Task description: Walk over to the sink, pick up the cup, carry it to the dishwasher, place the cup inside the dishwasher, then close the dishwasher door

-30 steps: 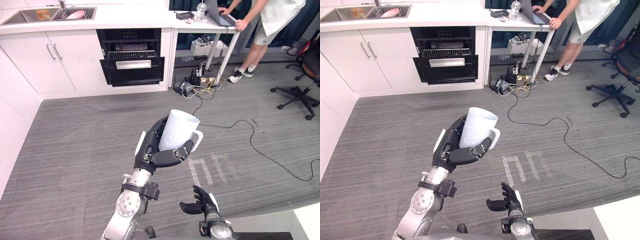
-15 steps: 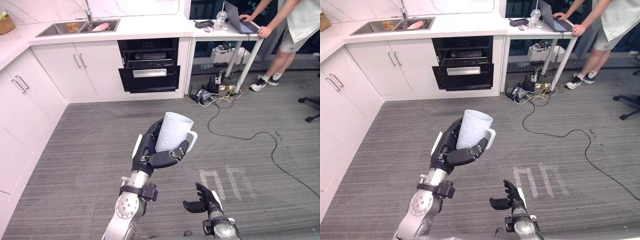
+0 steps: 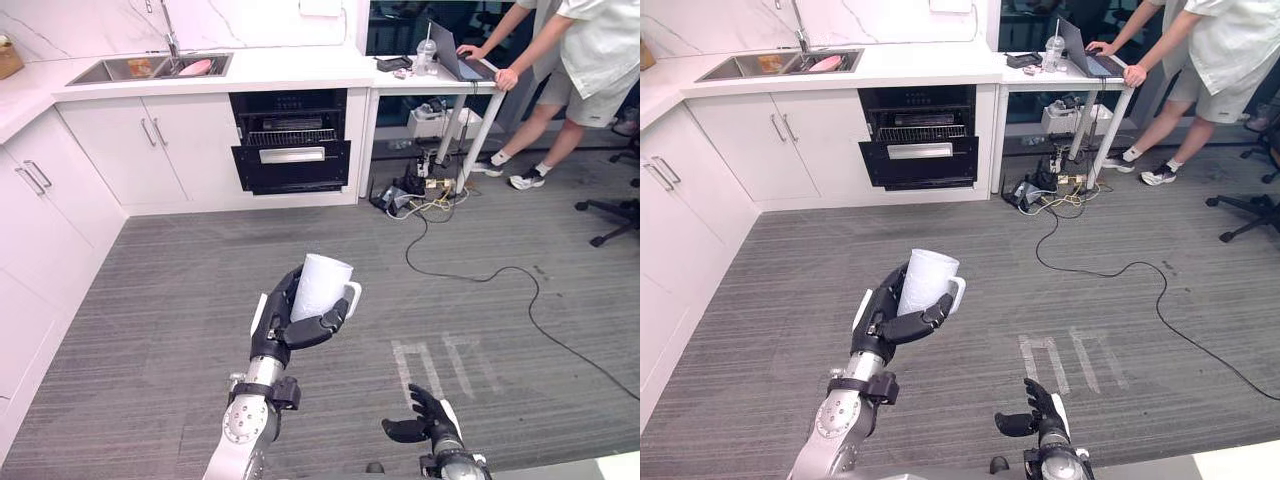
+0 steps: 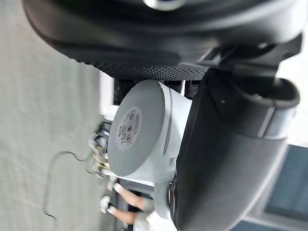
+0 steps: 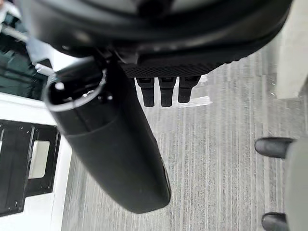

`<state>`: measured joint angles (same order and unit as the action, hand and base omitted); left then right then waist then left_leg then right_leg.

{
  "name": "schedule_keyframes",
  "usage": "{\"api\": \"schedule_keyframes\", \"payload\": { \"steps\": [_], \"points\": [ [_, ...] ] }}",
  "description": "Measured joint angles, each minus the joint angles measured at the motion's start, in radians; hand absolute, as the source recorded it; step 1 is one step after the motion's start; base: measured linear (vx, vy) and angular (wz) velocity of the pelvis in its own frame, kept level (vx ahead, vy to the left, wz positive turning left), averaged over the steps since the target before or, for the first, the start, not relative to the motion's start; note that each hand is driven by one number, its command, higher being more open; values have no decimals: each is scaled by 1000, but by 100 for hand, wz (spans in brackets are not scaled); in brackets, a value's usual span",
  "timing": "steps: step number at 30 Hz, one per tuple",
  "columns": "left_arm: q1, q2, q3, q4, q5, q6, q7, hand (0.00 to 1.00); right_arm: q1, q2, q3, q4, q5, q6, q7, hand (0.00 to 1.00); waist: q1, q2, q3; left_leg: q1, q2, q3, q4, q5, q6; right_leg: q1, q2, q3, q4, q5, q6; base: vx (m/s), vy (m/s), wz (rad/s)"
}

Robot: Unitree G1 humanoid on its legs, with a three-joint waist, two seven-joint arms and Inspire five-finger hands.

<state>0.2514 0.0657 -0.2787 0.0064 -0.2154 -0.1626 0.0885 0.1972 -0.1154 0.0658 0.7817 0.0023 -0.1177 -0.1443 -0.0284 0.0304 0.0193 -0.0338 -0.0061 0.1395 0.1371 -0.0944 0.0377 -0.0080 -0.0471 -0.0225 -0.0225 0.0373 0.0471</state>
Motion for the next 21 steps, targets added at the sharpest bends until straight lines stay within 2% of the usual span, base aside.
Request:
{"api": "schedule_keyframes", "payload": {
  "steps": [2,4,7,10,11,13,15,16,21],
  "points": [
    [11,-2,7,9,-1,23,0,30,5,1,-9,-1,20,0,0,90,1,2,0,2,3,-26,-11,7,-13,10,4,-26,7,-3,-7,41,-85,37],
    [19,-4,14,9,-1,25,0,30,-1,2,-21,-11,44,0,-1,90,8,2,2,17,4,-56,-54,36,-22,13,7,-58,24,-15,-18,32,-91,39],
    [30,-7,34,3,-1,25,2,30,-27,3,-21,-14,44,-1,-3,90,15,4,6,23,8,-87,-64,45,-31,25,12,-88,29,-25,-26,10,-85,36],
    [25,-8,36,-18,-2,25,15,30,-36,3,-21,-56,43,-4,-13,90,18,5,38,-10,8,-133,-12,23,-49,18,10,-129,85,-69,-33,-40,-65,49],
    [24,-8,36,-34,-2,25,20,30,-37,4,-21,-81,43,-6,-15,90,25,5,55,-40,11,-149,34,-2,-56,7,11,-149,110,-86,-37,-86,-60,48],
    [23,-8,36,-49,-3,25,22,30,-37,4,-21,-104,43,-7,-22,90,43,5,76,-67,35,-115,74,-35,-64,7,14,-171,117,-98,-43,-49,-55,43],
    [22,-9,36,-49,-6,25,23,30,-40,0,-21,-119,43,-7,-41,90,42,6,93,-87,97,16,104,-43,-79,16,3,-219,124,-122,-49,39,-23,60],
    [22,-10,36,-50,-9,25,23,30,-40,-2,-22,-124,42,-7,-44,90,42,8,95,-95,106,35,117,-42,-83,15,-1,-231,132,-128,-48,84,39,50],
    [21,-10,37,-50,-20,24,26,30,-71,1,-41,-150,33,-7,-56,90,58,7,97,-90,63,55,120,-72,-47,-13,-61,-238,226,-201,8,155,83,12]
  ]
}}
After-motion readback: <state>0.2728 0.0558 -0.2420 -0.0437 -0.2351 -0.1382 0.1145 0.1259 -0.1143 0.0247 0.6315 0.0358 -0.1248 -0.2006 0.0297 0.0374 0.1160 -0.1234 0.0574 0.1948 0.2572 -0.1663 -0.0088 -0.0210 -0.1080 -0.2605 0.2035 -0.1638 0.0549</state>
